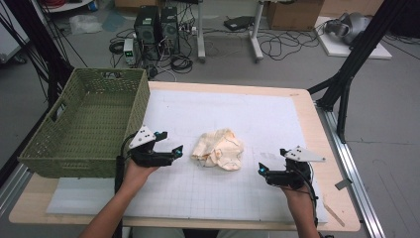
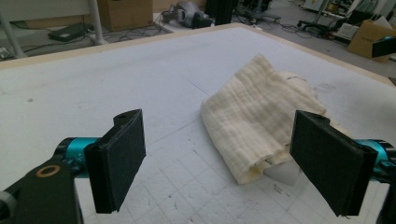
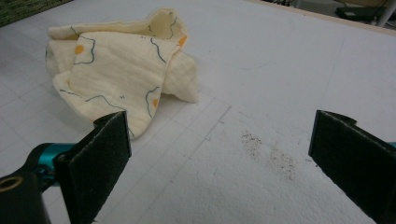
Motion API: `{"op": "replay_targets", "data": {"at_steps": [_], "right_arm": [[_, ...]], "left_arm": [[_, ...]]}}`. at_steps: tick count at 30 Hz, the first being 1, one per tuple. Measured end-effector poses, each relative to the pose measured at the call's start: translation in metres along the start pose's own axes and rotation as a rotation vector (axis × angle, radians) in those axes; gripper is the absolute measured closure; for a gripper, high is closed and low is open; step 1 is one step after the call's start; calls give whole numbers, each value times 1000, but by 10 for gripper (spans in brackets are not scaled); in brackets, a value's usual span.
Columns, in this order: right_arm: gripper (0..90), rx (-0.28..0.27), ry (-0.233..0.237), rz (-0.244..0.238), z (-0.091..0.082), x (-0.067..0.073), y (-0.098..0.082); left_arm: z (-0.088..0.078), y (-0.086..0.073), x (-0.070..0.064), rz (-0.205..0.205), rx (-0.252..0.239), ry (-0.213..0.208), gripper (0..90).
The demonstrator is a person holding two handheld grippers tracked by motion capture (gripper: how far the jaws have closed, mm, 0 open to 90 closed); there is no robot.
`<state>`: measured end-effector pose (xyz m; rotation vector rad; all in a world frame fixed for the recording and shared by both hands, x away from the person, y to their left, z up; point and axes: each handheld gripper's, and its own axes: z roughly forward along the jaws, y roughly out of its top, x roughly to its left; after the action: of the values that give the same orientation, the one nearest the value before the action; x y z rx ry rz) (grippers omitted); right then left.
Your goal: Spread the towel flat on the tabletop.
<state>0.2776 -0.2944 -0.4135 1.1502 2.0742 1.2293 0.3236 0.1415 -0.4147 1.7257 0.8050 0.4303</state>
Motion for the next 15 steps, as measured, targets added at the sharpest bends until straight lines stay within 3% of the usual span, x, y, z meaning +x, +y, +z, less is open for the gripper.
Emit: {"op": "replay_targets", "data": {"at_steps": [10,15], "right_arm": [[66,35,51,-65,14,16,5],[189,64,126,-69,30,23,6]], "left_arm": [[5,-4,-5,17,39,-24,196],[10,-7,-8,23,66,-62,234]]}}
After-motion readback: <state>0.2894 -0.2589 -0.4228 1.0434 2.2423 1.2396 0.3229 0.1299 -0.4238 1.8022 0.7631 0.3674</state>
